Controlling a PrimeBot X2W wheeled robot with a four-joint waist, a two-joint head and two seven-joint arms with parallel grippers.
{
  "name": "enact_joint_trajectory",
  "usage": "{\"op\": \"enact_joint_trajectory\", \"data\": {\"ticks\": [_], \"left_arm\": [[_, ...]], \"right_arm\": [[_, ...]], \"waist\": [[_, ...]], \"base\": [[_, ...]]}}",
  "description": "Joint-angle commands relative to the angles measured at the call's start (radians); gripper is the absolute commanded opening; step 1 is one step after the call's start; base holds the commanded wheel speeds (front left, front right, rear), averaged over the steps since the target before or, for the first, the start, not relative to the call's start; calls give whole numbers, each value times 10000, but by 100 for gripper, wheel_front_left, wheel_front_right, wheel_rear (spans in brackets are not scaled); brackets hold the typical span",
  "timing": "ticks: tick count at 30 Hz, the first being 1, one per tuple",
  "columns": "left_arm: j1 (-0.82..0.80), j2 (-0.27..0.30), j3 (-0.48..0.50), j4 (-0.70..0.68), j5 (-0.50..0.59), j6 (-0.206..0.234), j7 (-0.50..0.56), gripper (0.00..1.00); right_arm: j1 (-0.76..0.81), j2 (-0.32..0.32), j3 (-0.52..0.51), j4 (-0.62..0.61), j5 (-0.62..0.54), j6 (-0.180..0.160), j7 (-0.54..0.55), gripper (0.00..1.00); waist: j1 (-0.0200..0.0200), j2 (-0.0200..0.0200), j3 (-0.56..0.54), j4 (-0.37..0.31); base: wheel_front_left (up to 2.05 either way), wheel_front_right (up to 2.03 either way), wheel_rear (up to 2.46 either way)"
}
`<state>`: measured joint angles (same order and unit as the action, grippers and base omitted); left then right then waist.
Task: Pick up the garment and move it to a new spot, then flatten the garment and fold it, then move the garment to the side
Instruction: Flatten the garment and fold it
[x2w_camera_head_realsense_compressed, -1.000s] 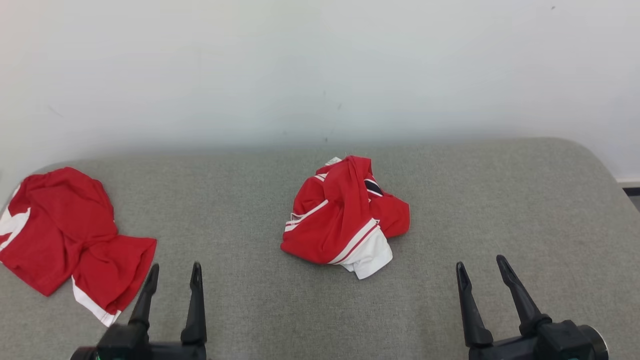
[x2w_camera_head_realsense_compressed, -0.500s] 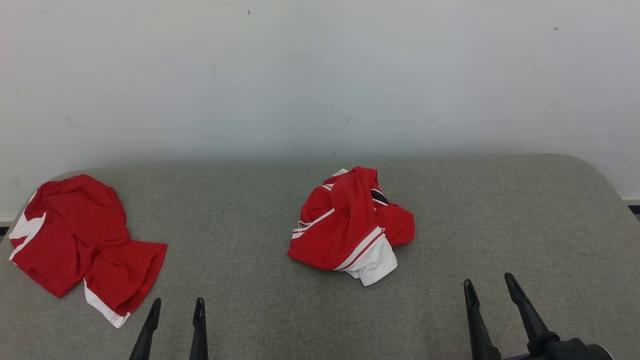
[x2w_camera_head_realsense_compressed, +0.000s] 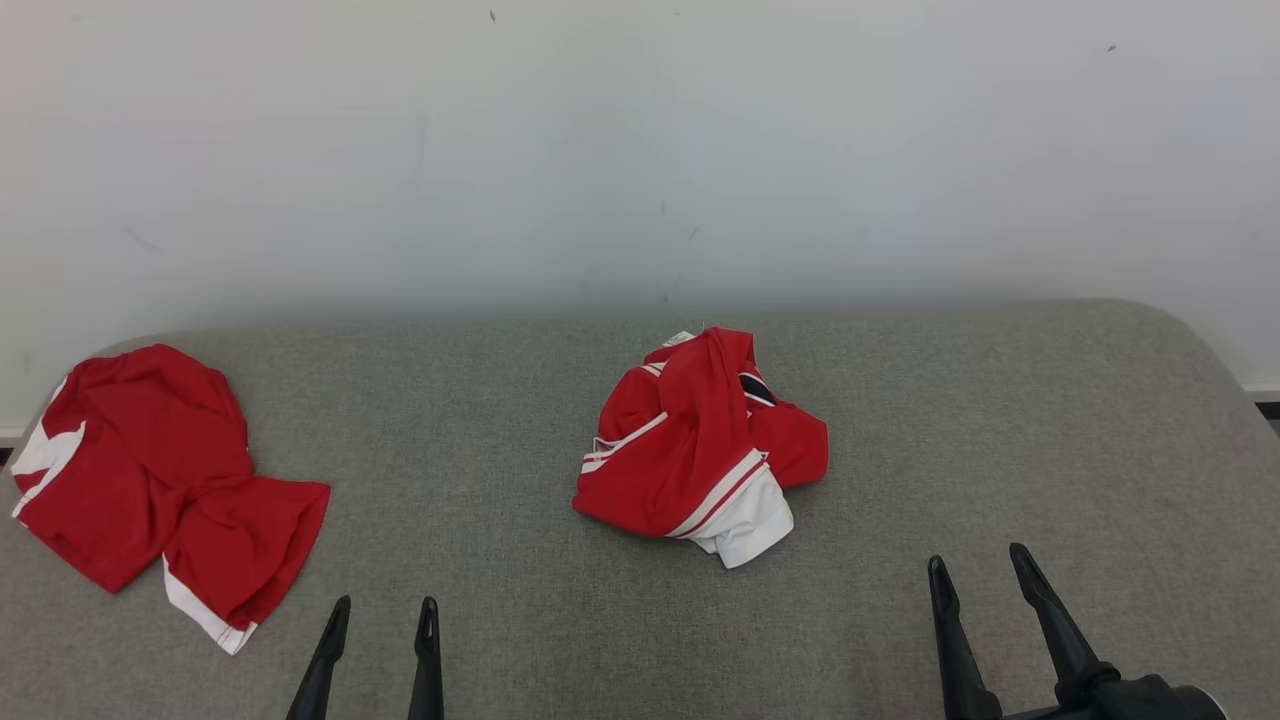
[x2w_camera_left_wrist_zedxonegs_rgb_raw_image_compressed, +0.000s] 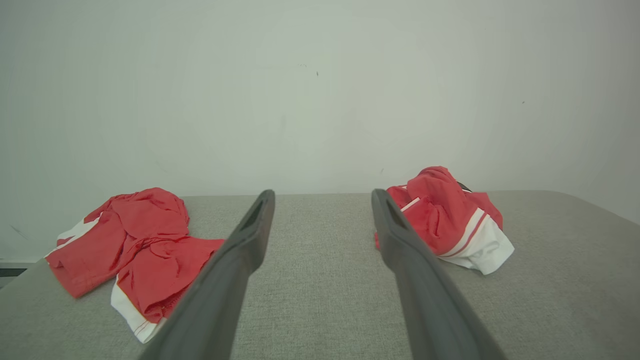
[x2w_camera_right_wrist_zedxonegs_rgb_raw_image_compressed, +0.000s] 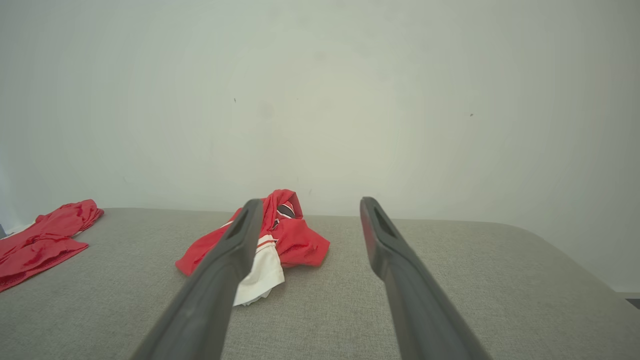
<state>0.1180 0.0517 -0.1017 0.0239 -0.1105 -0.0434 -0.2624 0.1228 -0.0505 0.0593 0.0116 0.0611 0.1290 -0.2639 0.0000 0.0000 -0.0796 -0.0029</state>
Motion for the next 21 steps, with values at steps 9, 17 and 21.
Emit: {"op": "enact_joint_trajectory", "data": {"ticks": [9,17,21], "left_arm": [[-120,-18,-124,-53,-8,201,-29,100],[-653,-16,-479,780,401,-256,-29,100],[-1247,-18,-780,1341,500,-521,-29,100]], "right_arm": [[-111,1,-20,-15,-35,34,-8,100],[-452,1,176,34,-104,34,-8,100],[-695,1,28,-4,-197,34,-8,100]], "waist": [[0,0,207,16],[0,0,651,-368],[0,0,958,-701]], "base": [[0,0,0],[0,0,0],[0,0,0]]}}
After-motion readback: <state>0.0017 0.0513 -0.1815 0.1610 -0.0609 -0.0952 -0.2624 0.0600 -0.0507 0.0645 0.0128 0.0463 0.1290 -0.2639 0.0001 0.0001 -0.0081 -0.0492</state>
